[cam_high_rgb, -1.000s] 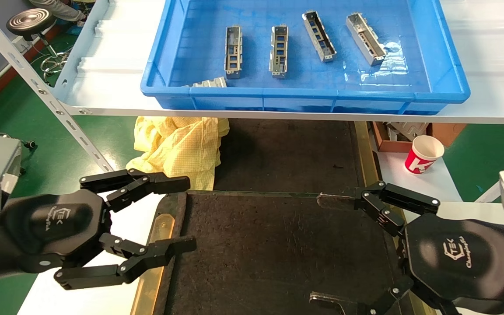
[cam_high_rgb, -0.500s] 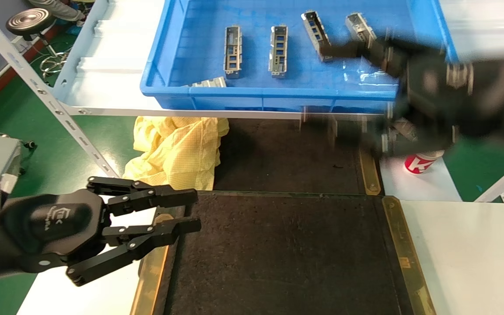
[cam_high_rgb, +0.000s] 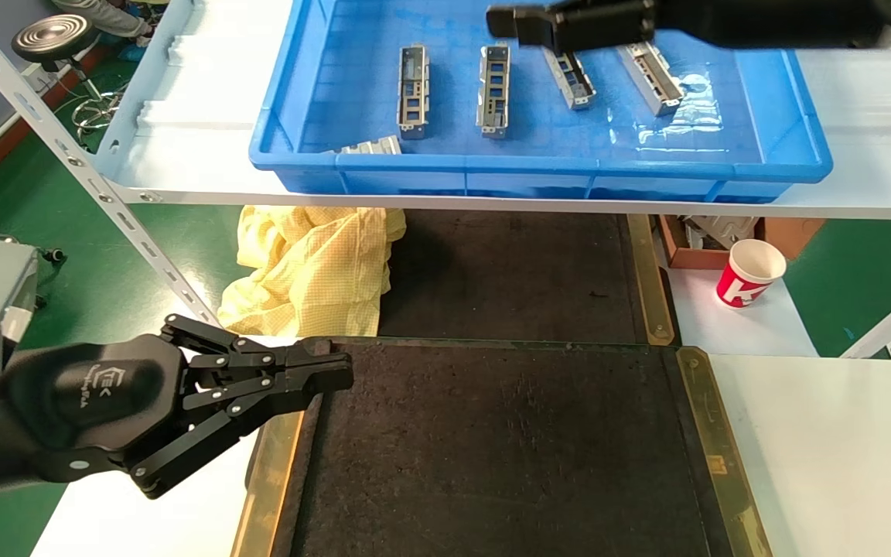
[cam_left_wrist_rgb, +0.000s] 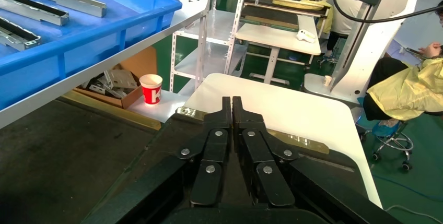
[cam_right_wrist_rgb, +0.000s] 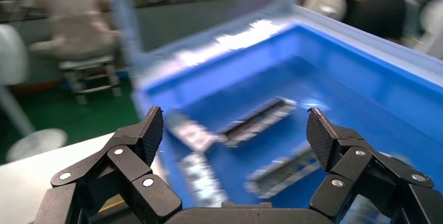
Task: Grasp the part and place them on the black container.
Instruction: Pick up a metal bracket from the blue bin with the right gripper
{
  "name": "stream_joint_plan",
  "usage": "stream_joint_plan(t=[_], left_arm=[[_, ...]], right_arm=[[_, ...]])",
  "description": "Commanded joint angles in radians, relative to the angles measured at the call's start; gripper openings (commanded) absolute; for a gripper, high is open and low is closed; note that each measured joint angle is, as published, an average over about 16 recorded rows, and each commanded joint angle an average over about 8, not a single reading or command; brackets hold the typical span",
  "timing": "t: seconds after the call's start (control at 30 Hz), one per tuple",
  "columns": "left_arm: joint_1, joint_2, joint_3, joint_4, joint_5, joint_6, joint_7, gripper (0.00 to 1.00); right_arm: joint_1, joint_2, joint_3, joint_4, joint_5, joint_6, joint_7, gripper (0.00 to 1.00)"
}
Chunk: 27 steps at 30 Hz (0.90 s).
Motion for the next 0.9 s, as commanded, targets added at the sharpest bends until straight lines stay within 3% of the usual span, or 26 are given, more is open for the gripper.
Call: stream_joint_plan(t=[0.03, 0.47, 0.9], left_arm=[[0.0, 0.0, 0.0, 0.0, 0.0, 0.0, 0.0, 0.0], [0.0, 0.0, 0.0, 0.0, 0.0, 0.0, 0.0, 0.0], [0.0, 0.0, 0.0, 0.0, 0.0, 0.0, 0.0, 0.0]], right_arm=[[0.033, -0.034, -0.015, -0.07, -0.031, 0.049, -0.003, 1.0], [0.118, -0.158, -0.104, -0.259, -0.176, 0.252, -0.014, 1.0], [0.104, -0.167, -0.122, -0.319, -0.202, 0.272, -0.028, 1.0]])
